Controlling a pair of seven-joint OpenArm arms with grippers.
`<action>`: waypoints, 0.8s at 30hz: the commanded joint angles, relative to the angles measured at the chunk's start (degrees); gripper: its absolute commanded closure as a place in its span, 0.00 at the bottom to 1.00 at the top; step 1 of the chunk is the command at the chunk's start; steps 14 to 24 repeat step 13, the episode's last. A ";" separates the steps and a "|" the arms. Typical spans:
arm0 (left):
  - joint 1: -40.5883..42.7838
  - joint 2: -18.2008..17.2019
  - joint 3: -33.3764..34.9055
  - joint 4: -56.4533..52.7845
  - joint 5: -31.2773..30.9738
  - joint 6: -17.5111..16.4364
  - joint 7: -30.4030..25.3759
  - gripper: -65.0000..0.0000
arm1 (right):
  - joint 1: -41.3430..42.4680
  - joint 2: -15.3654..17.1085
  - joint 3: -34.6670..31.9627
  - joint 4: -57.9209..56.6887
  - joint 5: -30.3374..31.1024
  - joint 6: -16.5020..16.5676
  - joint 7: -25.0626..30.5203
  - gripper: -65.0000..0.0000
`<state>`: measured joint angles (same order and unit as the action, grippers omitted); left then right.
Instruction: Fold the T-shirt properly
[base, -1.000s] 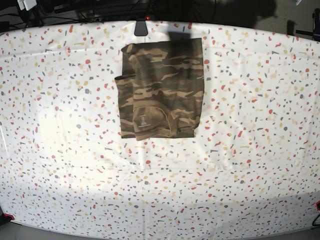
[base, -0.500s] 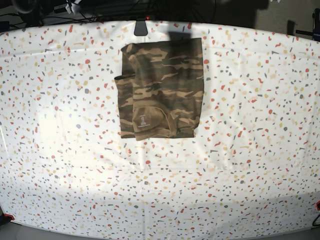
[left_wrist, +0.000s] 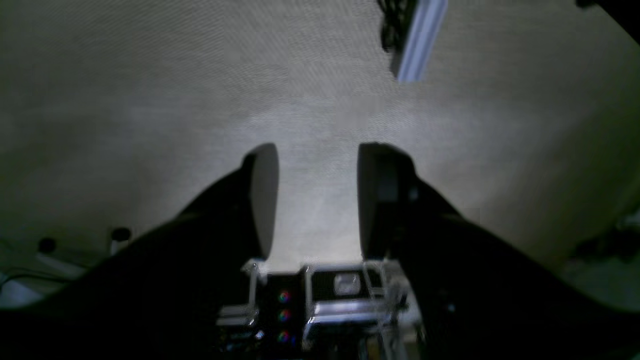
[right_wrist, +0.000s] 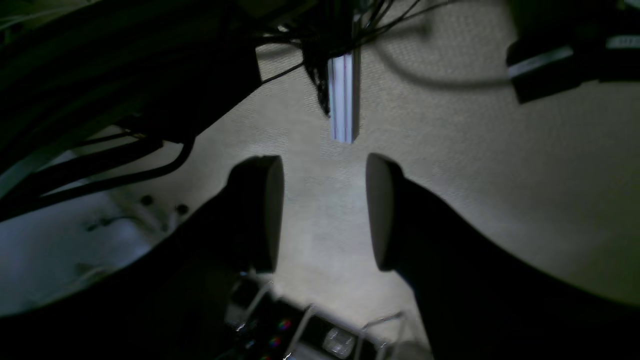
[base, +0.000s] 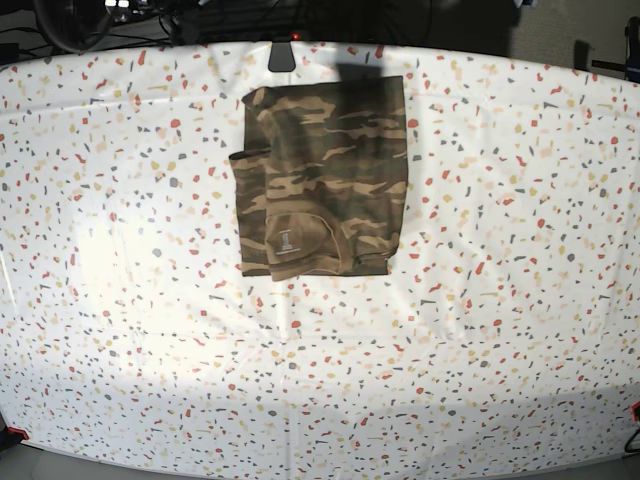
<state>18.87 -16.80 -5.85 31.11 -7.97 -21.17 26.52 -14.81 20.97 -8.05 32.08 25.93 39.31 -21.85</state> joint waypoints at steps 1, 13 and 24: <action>0.50 0.26 0.00 0.11 -0.22 -0.17 1.49 0.61 | -0.57 0.92 -0.39 0.15 -1.07 0.69 1.92 0.58; -0.79 9.35 0.00 0.15 2.16 -0.26 2.23 0.61 | -1.20 0.31 -1.77 -0.87 -7.48 -8.41 20.41 0.58; -0.79 9.35 0.00 0.15 2.16 -0.26 2.23 0.61 | -1.20 0.31 -1.77 -0.87 -7.48 -8.41 20.41 0.58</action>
